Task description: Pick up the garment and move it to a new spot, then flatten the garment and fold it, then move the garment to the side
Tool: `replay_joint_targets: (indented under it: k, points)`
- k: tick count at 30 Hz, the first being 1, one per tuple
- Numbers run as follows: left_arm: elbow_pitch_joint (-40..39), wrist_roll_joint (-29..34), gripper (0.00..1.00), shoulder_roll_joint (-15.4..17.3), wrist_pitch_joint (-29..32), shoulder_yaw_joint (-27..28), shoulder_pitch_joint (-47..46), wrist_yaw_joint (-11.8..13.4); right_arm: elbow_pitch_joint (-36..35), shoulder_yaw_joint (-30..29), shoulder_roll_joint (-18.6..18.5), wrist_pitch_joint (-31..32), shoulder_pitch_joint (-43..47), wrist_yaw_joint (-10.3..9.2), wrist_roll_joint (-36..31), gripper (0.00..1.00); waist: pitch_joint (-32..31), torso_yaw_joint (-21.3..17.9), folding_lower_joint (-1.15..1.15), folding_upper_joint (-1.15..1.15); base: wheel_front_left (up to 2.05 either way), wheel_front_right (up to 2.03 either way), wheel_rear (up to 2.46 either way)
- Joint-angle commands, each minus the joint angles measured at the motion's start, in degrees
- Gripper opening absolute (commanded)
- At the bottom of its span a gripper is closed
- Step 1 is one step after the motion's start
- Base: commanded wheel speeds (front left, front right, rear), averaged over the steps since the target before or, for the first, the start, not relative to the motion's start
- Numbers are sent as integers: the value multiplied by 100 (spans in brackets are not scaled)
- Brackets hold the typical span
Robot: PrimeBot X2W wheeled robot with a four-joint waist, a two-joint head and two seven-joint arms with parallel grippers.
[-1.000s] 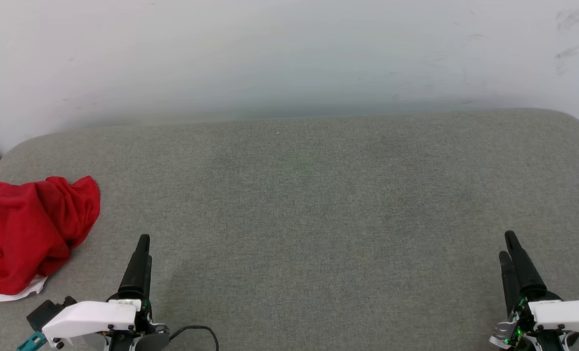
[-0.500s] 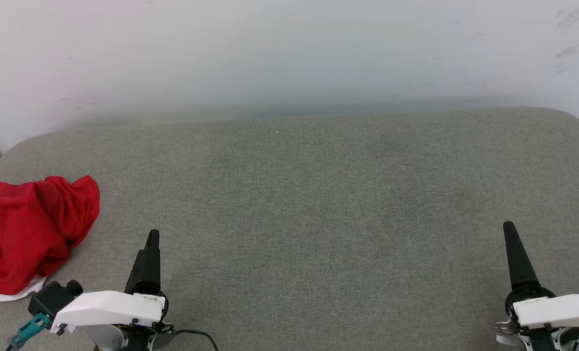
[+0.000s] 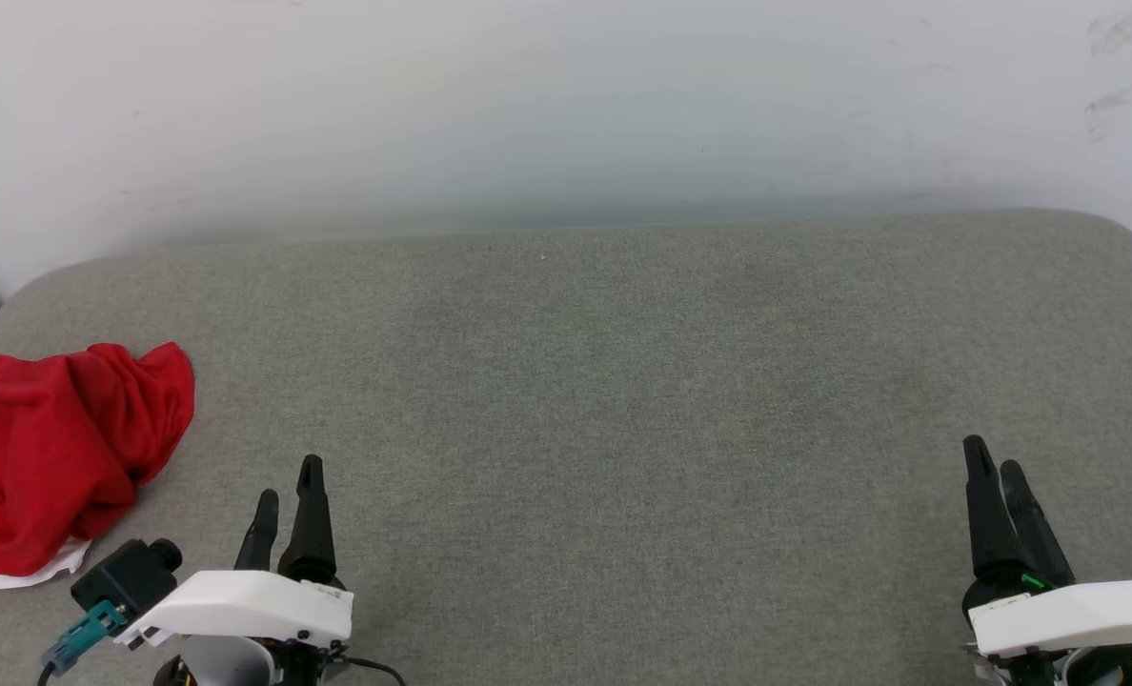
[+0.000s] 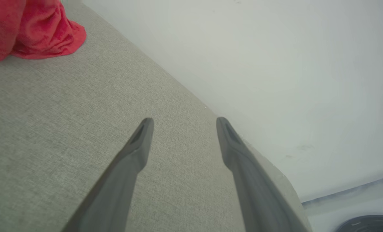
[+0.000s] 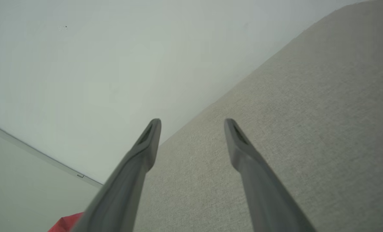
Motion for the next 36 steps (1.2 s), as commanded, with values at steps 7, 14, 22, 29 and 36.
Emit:
replay_joint_targets:
  k: [7, 14, 22, 29, 36]
  points:
    - [-150, 651, 100, 94, -173, -174, 3, 117, -114, -2, -23, -176, 59, 11, -690, 100, -5, 10, 0, 0, 0, 0, 0]
    - [-196, 1123, 100, 138, -294, -313, 59, 152, -111, 7, -23, -296, 140, 12, -1231, 100, -14, 12, 0, 0, 0, 0, 0]
    - [-268, 1652, 100, 177, -423, -428, 131, 196, -181, 41, -24, -425, 225, 12, -1791, 100, -21, 16, 0, 0, 0, 0, 0]
    - [-317, 2100, 100, 195, -526, -516, 174, 245, -271, 77, -24, -533, 281, 13, -2253, 100, -10, 22, 0, 0, 0, 0, 0]
    - [-360, 2539, 100, 223, -626, -597, 199, 318, -357, 90, -24, -630, 326, 13, -2656, 100, 5, 21, 0, 0, 0, 0, 0]
